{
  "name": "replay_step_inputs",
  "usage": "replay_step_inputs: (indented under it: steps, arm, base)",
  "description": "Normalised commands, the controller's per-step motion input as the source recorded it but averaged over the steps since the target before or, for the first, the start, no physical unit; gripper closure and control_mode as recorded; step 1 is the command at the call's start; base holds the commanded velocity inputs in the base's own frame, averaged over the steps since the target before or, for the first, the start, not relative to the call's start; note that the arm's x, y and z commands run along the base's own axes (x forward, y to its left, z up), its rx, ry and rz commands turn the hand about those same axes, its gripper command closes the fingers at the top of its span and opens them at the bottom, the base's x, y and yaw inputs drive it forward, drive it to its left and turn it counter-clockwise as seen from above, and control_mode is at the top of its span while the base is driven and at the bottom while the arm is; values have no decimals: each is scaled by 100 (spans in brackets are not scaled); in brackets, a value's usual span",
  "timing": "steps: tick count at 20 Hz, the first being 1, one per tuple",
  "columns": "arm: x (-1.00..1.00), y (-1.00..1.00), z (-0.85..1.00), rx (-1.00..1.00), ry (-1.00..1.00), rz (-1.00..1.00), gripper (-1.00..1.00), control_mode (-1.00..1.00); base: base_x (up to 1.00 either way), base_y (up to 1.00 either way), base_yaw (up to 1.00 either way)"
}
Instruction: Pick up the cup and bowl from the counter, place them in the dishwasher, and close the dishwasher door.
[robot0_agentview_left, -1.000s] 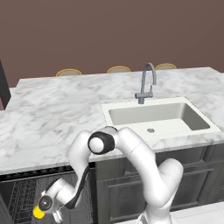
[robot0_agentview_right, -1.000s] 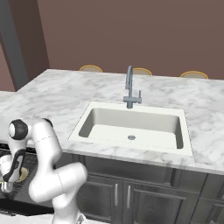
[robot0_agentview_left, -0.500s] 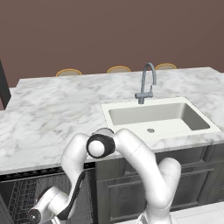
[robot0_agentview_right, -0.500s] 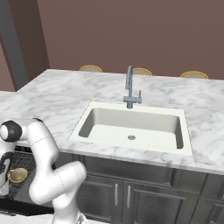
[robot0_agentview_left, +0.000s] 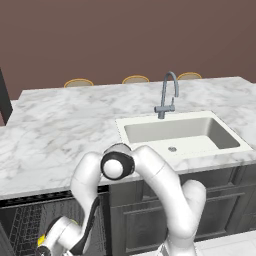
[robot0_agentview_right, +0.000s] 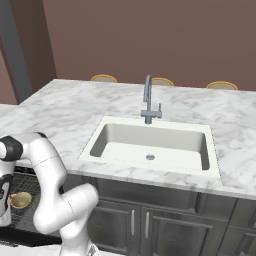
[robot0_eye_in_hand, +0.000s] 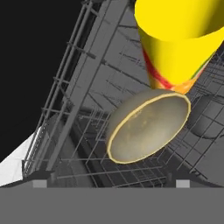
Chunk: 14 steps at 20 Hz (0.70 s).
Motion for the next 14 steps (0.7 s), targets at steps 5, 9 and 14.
replay_step_inputs:
  steps: [5,9,14]
  arm:
    - [-19,-34,28,0,-6,0,-100,-100]
    - [-18,-34,59,0,-8,0,-100,-100]
    - [-29,-15,61,1,-9,0,-100,-100]
  base:
    - [0,0,0]
    - [0,0,0]
    - [0,0,0]
